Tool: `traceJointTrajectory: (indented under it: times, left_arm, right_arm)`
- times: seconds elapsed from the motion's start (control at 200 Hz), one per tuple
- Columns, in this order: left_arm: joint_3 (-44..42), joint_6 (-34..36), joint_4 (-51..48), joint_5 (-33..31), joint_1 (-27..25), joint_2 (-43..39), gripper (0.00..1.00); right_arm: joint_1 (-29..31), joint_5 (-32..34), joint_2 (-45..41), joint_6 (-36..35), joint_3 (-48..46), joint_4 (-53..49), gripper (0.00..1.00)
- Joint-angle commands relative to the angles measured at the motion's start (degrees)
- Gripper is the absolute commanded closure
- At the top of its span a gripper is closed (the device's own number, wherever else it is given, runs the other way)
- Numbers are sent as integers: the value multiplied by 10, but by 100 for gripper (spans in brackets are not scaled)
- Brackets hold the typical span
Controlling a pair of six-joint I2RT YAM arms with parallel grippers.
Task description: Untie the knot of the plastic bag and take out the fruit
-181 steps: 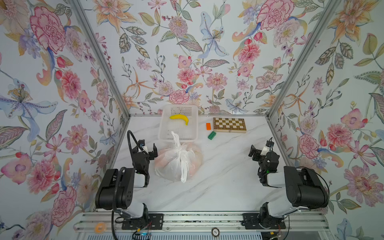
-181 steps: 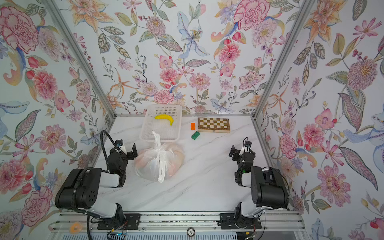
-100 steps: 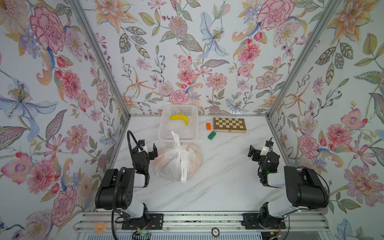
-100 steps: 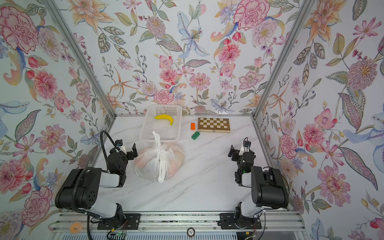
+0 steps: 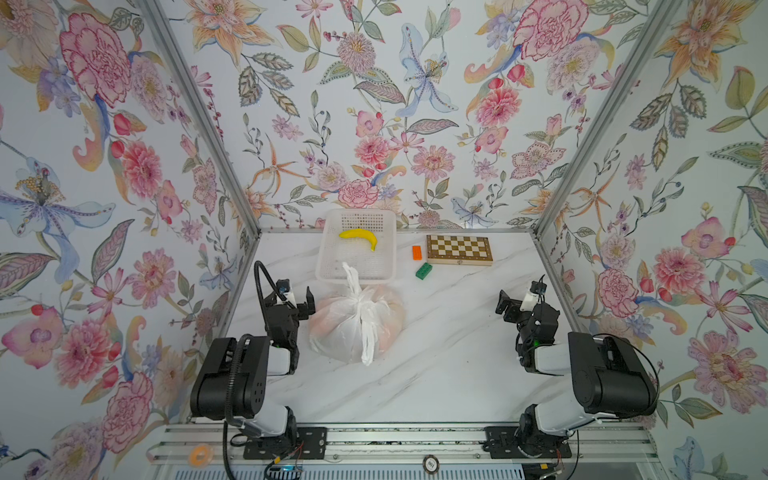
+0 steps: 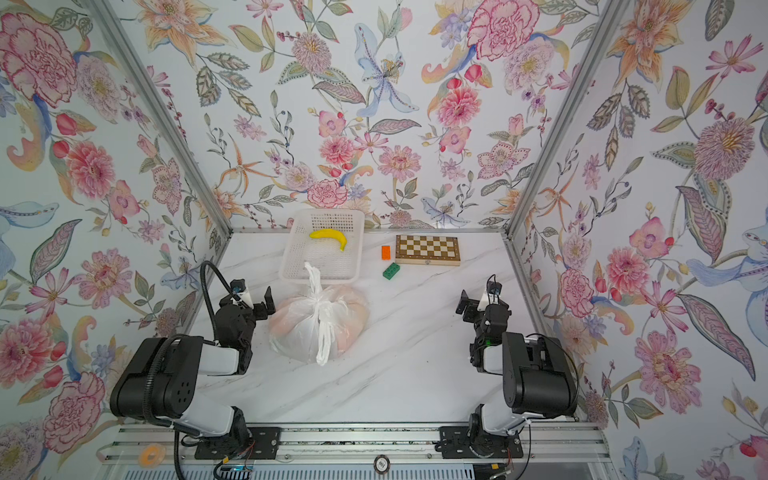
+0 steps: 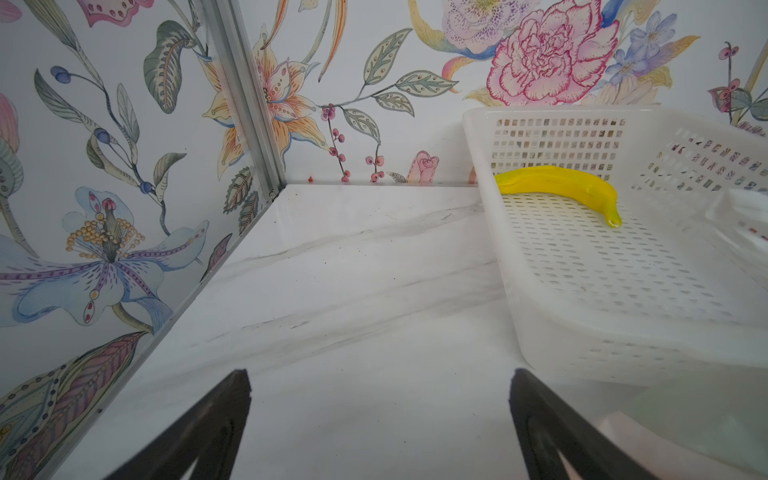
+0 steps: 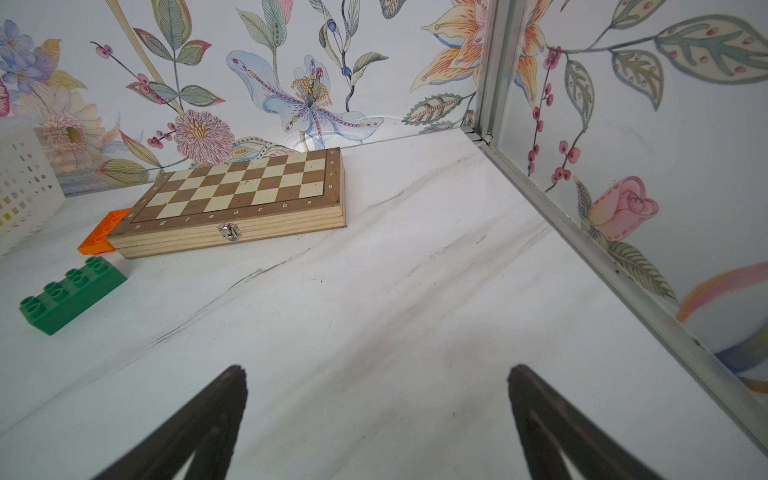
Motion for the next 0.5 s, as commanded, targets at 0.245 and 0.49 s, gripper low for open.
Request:
traceJointTrajectory:
  times: [0.245,0.49]
  left_arm:
    - [-4,-4,14,8,-3,4,1]
    - [-10,-5,13,2,-3,-9,1]
  right_arm:
    - [1,-8,-31,-3,3,-23,1]
    - [6,-6,-134,15,38,-187,1]
